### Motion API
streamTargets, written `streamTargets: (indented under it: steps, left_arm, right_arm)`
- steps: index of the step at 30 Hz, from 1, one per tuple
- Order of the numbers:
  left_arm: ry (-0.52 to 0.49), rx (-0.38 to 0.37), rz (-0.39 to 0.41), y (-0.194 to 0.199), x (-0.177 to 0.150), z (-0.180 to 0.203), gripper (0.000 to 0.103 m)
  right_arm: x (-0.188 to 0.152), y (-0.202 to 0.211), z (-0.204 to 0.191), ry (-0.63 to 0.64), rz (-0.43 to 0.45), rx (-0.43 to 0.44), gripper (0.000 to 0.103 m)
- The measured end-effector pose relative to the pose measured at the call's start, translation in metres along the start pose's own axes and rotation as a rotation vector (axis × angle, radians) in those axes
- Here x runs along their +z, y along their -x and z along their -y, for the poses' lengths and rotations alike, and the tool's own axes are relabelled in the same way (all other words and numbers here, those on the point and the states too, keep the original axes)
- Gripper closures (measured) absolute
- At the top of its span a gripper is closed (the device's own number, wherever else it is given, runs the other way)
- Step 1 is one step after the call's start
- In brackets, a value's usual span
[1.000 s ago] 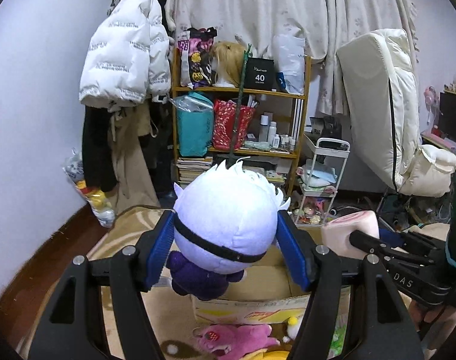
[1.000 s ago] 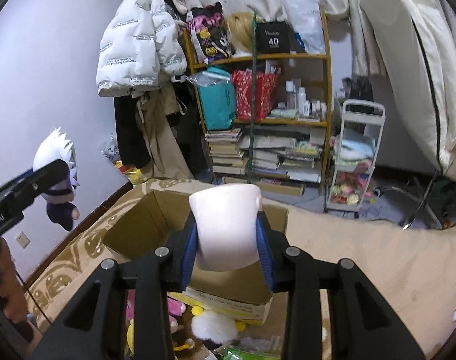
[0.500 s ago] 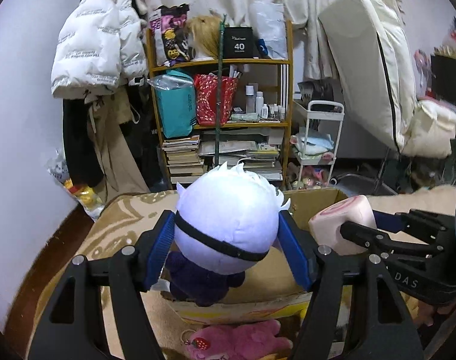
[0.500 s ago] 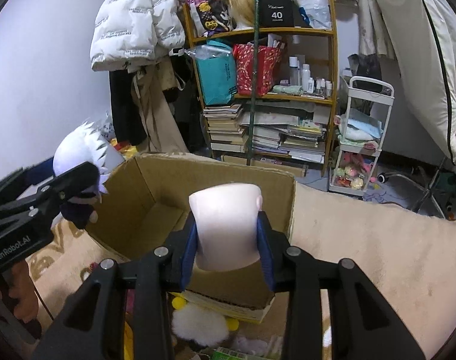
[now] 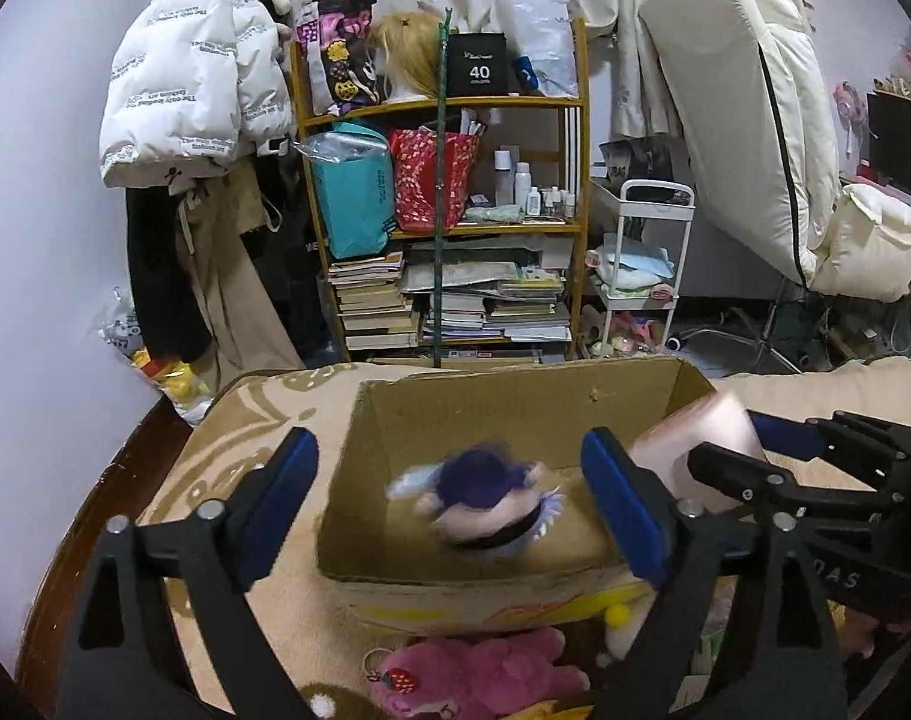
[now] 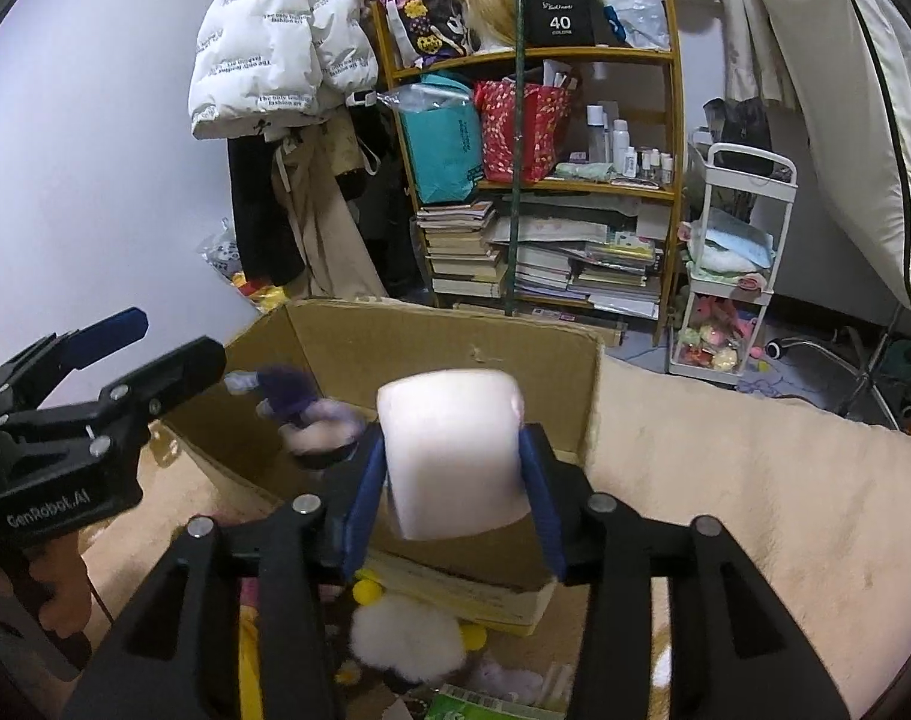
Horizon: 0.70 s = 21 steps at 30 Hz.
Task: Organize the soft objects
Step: 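Lift the doll and cushion and drop both into the cardboard box, then lower the left tool onto the yellow plush while the right tool reaches the green tissue pack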
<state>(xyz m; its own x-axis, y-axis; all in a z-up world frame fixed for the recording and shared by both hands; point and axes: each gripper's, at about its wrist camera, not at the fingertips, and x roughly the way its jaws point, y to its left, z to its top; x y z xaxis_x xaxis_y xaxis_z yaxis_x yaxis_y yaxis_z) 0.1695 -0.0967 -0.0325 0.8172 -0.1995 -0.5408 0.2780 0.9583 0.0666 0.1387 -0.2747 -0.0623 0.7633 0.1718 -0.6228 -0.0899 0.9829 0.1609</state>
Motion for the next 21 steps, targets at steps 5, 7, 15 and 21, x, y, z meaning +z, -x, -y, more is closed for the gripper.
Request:
streamTargets:
  steps: [5, 7, 15, 21]
  left_arm:
    - [0.025, 0.007, -0.02, 0.007, -0.001, -0.003, 0.007]
    - [0.03, 0.018, -0.016, 0.013, -0.003, -0.006, 0.006]
    - [0.039, 0.042, -0.057, 0.039, -0.011, -0.009, 0.004]
    - [0.031, 0.057, -0.083, 0.061, -0.022, -0.011, 0.004]
  right_arm:
    - [0.004, 0.016, -0.004, -0.005, 0.048, 0.0, 0.026]
    - [0.004, 0.021, -0.004, -0.016, 0.053, 0.003, 0.019]
    - [0.001, 0.05, -0.006, -0.054, 0.066, -0.001, 0.0]
    - [-0.007, 0.073, -0.009, -0.07, 0.061, -0.002, 0.0]
